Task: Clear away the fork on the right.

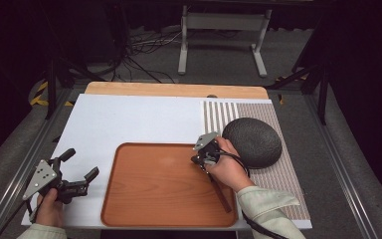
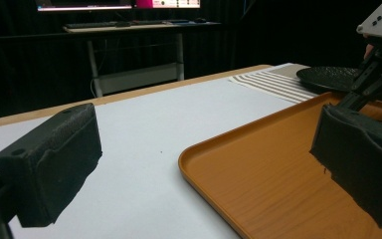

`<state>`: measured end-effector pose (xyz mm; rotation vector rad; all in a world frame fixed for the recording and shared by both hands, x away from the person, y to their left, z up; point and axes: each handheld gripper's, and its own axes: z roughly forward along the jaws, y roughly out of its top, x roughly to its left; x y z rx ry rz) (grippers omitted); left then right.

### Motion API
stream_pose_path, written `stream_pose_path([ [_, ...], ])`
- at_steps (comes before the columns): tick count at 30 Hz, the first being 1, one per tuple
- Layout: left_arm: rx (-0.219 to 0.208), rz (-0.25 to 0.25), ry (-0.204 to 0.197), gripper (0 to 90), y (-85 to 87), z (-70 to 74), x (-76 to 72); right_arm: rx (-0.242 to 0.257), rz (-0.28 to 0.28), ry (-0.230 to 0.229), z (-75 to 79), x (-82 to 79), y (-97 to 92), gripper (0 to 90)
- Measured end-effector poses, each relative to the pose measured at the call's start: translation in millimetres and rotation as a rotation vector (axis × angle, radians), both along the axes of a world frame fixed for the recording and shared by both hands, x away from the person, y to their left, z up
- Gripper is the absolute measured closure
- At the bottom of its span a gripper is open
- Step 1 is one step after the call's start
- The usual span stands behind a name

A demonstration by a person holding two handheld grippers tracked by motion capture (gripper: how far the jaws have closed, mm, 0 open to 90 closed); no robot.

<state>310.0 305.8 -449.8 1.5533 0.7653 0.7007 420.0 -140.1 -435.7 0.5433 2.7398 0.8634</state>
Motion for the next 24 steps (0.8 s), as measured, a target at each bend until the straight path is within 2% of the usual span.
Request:
stream_pose_path([
  [17,0.003,0.001,-0.001,0.2,0.3,0.4,-0.2,-0.023,-0.047,-0.008,-2.0,3.8,-10.1,90.0],
  [24,0.002,0.000,0.002,0.2,0.0,0.1,-0.1,-0.032,-0.083,-0.010,-0.9,6.2,-19.5,90.0],
])
